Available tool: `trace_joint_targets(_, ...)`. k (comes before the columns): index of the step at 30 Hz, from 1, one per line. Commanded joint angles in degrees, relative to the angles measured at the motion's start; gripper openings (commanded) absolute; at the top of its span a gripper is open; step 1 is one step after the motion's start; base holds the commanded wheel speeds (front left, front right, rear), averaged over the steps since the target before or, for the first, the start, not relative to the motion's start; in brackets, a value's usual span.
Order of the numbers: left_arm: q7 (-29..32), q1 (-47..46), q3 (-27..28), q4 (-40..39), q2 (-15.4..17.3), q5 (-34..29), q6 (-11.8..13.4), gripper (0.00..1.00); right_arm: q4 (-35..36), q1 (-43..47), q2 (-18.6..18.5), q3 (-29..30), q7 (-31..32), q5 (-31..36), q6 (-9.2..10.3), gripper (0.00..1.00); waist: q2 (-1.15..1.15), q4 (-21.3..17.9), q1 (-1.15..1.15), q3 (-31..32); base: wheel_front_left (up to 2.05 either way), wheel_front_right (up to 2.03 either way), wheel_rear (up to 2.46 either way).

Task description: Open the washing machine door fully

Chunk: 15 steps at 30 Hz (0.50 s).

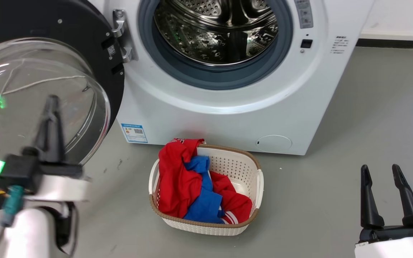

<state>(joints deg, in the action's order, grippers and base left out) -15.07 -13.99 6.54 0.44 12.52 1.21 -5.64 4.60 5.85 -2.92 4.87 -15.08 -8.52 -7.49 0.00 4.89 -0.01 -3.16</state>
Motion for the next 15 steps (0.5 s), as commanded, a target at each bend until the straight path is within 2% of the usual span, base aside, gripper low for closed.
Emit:
trace_joint_targets(1, -0.1, 1.1, -0.7, -0.4, -0.7, -0.5, 0.3, 0.0, 0.4, 0.3, 0.1, -0.1, -0.1, -0.1, -0.01, 1.0, 0.0, -0.6, 0.01, 0.4, 0.0, 0.0, 0.0)
trace_joint_targets(3, -0.1, 2.9, -2.2, -1.4, -2.2, -1.2, 1.1, 0.0, 0.7, 0.4, 0.1, -0.2, -0.1, -0.2, -0.01, 1.0, 0.0, -1.3, 0.01, 0.6, 0.0, 0.0, 0.0)
trace_joint_targets(4, -0.1, 3.8, -2.8, -1.6, -2.6, -1.4, 1.2, 0.27, 1.0, 0.5, 0.1, -0.2, -0.1, -0.2, -0.01, 1.0, 0.0, -1.5, 0.01, 0.7, 0.0, 0.0, 0.0)
trace_joint_targets(5, 0.1, 4.8, -3.4, -1.7, -3.3, -1.5, 1.4, 0.66, 1.2, 0.6, 0.1, -0.2, -0.1, -0.3, -0.01, 1.0, 0.0, -1.8, 0.01, 0.7, 0.0, 0.0, 0.0)
trace_joint_targets(6, 0.0, 5.6, -3.8, -1.7, -3.8, -1.5, 1.7, 1.0, 1.4, 0.7, 0.1, -0.3, -0.1, -0.3, -0.01, 1.0, 0.0, -2.1, 0.01, 0.8, 0.0, 0.0, 0.0)
trace_joint_targets(15, -0.2, 11.7, -5.5, -0.3, -7.3, -0.1, 4.5, 1.0, 1.8, 2.0, 0.1, -0.5, -0.1, -0.7, -0.01, 1.0, 0.0, -3.4, 0.01, 1.3, 0.0, 0.0, 0.0)
